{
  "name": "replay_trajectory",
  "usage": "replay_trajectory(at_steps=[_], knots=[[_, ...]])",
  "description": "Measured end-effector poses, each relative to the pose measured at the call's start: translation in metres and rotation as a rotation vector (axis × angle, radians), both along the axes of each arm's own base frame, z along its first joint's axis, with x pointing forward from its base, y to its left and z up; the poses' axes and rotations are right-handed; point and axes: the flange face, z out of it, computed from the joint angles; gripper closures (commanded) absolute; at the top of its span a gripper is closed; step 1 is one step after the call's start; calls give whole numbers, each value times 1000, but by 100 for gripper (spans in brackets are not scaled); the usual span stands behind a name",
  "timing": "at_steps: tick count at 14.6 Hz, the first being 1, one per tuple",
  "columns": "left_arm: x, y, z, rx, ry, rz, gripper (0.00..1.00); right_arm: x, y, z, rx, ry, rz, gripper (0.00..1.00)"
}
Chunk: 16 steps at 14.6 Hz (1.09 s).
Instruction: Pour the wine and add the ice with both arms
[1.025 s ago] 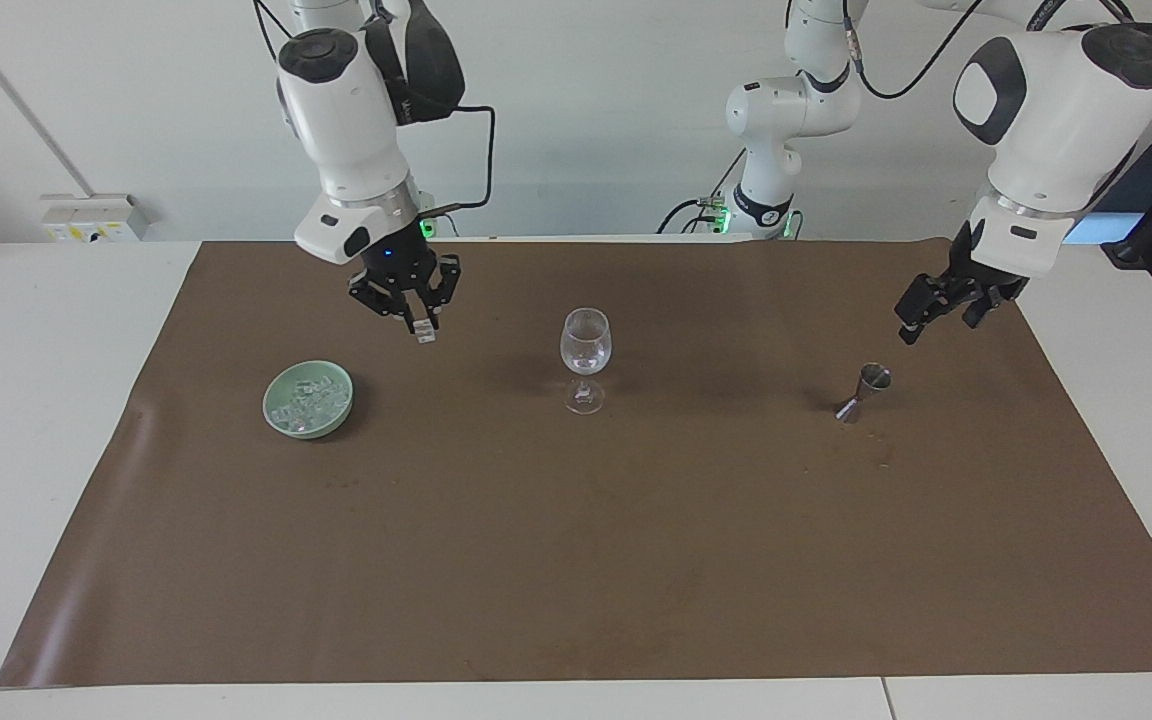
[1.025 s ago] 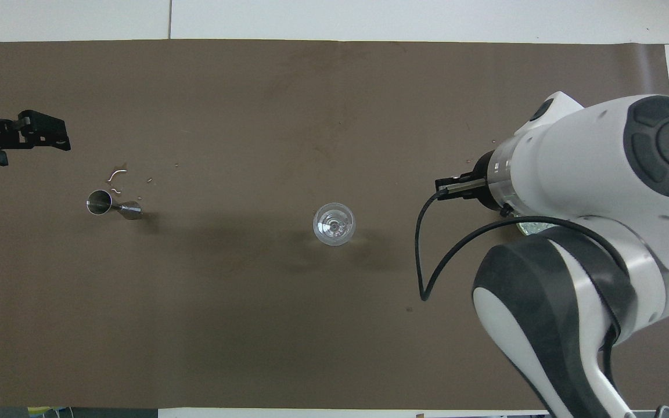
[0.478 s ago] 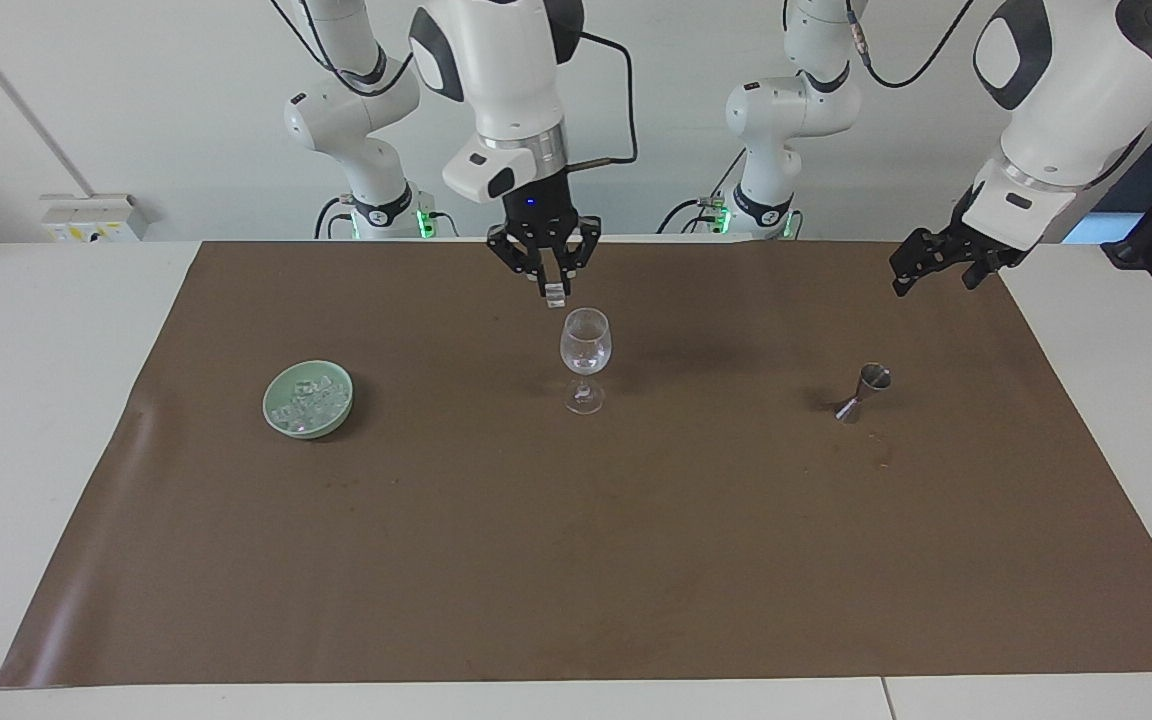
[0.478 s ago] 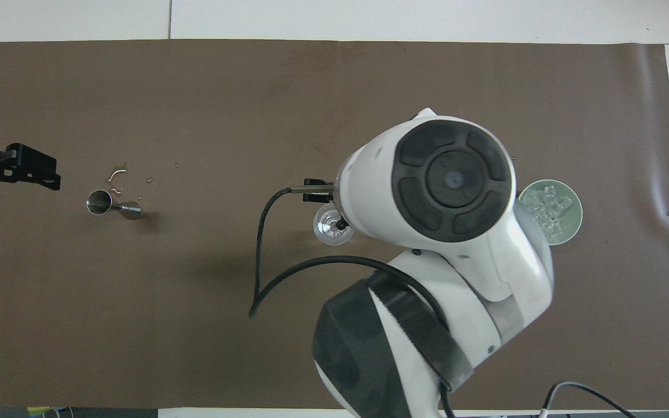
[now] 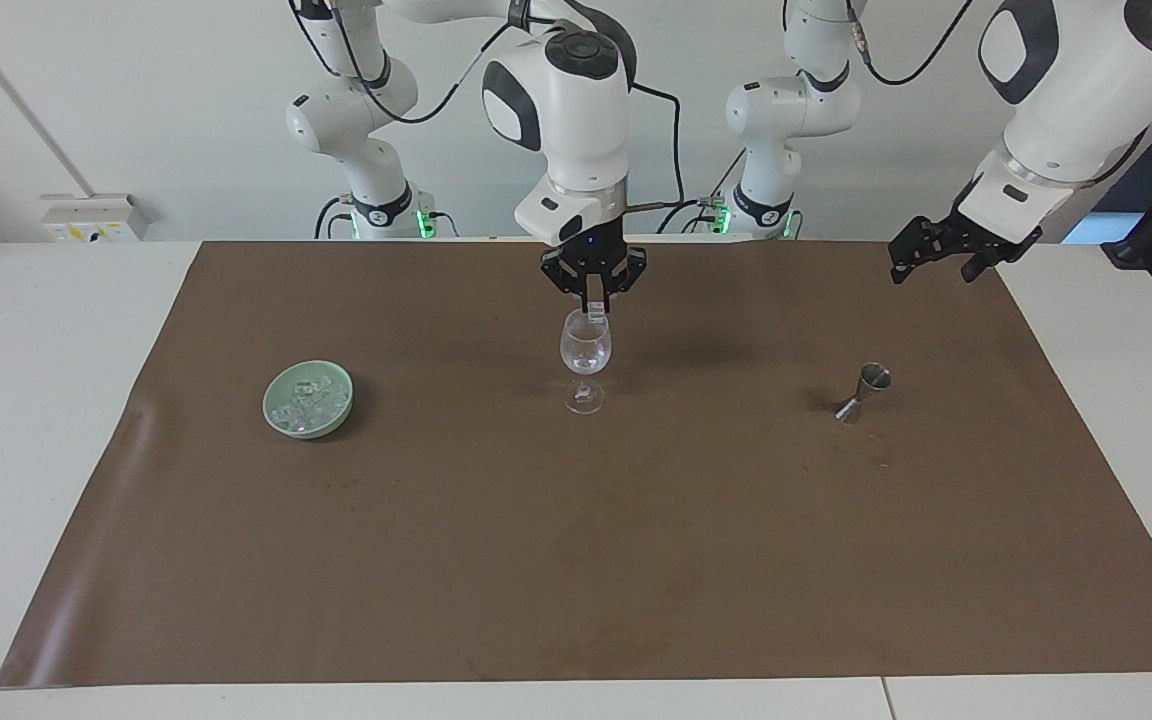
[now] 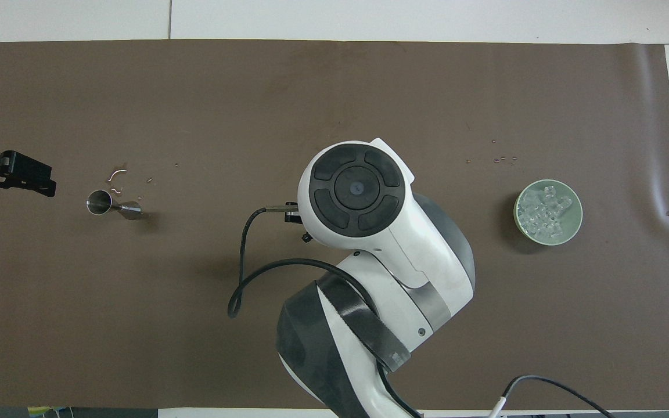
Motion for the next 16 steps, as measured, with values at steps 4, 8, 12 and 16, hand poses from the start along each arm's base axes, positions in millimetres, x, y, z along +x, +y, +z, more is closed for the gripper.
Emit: replay_trajectory(at_steps=[4, 8, 12, 16], knots=[[0, 0, 0, -2, 0, -1, 0, -8, -8, -12, -7, 14, -3, 85], [0, 0, -1, -4, 3, 0, 0, -11, -10, -12, -4, 13, -2, 83], [0, 1, -3, -16, 6, 3, 0, -12, -8, -11, 1, 7, 2, 83], [-2, 3, -2, -19, 5, 8, 0, -11, -6, -10, 13, -10, 2, 79]])
